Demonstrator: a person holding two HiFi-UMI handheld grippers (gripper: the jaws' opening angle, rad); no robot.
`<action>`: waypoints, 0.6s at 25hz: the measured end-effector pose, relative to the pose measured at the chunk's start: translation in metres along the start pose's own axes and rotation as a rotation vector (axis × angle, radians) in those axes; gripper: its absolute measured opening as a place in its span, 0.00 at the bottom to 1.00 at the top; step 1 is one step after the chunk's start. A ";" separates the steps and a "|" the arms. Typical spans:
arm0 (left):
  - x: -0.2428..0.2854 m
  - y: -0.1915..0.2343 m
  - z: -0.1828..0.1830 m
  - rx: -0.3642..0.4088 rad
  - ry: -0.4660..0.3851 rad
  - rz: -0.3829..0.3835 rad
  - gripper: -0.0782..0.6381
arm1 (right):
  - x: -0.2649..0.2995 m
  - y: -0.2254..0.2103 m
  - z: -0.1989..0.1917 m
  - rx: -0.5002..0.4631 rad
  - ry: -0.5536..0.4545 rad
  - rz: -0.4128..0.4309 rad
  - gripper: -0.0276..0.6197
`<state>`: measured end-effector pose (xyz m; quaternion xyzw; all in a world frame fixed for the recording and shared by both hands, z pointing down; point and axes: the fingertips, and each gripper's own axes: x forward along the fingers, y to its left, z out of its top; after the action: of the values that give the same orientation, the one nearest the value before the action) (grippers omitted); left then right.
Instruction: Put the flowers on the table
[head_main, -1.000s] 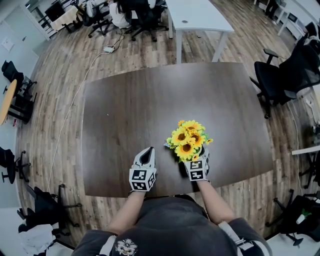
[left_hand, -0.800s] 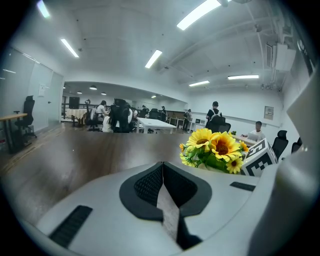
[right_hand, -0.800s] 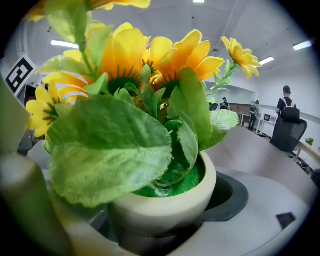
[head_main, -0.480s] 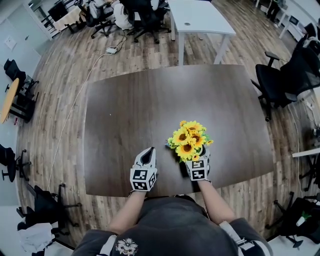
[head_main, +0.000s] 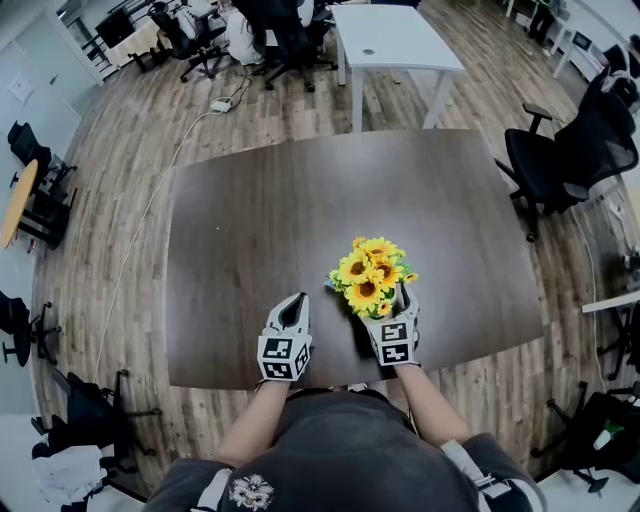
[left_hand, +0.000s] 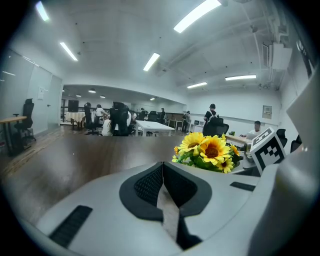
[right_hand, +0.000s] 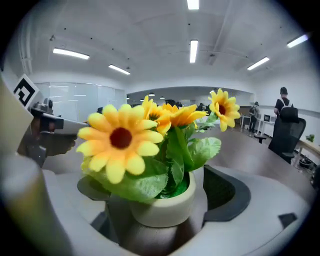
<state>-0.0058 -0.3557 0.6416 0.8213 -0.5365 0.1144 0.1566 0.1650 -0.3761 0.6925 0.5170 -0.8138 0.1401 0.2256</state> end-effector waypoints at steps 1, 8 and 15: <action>-0.001 -0.002 0.000 0.001 -0.001 0.000 0.12 | -0.004 0.000 0.002 -0.005 -0.005 0.004 0.87; -0.013 -0.020 0.001 0.004 -0.017 0.017 0.12 | -0.040 0.010 0.020 -0.033 -0.065 0.047 0.87; -0.034 -0.035 0.005 0.007 -0.044 0.045 0.12 | -0.073 0.026 0.039 -0.059 -0.132 0.120 0.87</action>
<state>0.0128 -0.3159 0.6201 0.8119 -0.5577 0.1015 0.1393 0.1592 -0.3263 0.6217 0.4686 -0.8601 0.0947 0.1779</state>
